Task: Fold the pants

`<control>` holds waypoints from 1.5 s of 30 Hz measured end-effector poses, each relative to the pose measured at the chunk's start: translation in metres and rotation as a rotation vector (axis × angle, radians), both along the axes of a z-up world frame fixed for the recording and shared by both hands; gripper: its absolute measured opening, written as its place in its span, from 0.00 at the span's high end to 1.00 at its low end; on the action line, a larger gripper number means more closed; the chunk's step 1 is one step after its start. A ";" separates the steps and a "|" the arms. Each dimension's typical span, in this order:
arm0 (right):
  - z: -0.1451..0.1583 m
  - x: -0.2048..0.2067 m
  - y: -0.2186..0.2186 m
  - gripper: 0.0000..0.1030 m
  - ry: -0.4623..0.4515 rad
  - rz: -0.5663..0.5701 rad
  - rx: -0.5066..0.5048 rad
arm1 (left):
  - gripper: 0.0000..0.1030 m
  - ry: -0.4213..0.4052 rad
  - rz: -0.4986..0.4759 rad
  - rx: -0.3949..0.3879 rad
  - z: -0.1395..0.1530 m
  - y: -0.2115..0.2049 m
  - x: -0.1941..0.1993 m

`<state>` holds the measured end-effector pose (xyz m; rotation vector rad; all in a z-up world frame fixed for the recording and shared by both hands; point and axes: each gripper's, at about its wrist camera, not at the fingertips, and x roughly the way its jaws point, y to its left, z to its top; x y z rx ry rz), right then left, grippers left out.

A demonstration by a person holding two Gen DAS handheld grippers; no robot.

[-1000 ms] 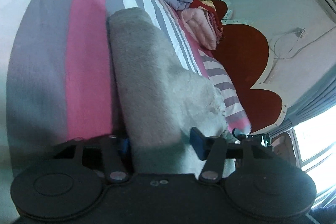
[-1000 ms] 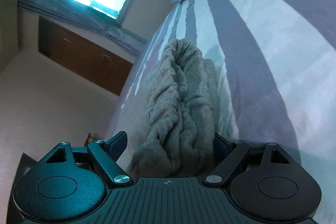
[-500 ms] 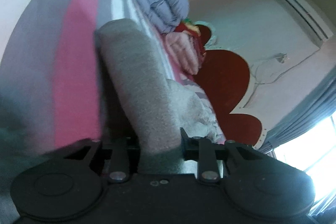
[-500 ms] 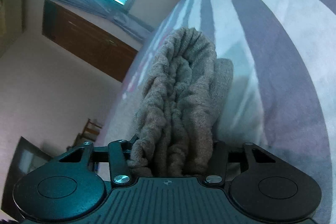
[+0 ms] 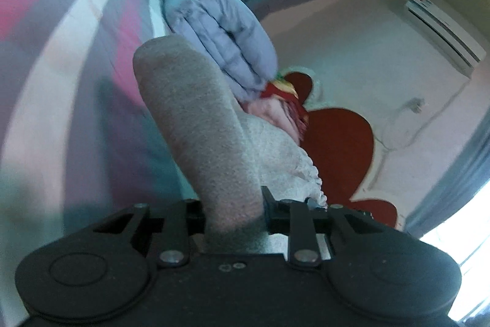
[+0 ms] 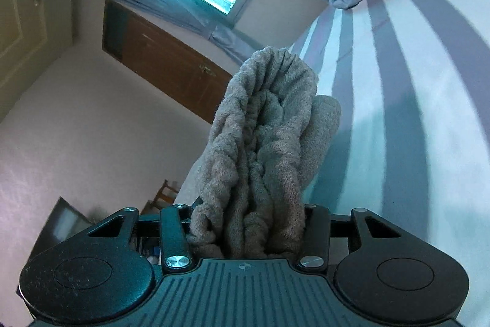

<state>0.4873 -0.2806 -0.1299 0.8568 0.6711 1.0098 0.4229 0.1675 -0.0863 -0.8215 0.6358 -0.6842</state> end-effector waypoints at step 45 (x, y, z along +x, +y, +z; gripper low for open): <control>-0.054 -0.073 -0.068 0.00 0.110 -0.126 -0.023 | 0.06 -0.044 0.272 0.030 -0.036 0.009 -0.158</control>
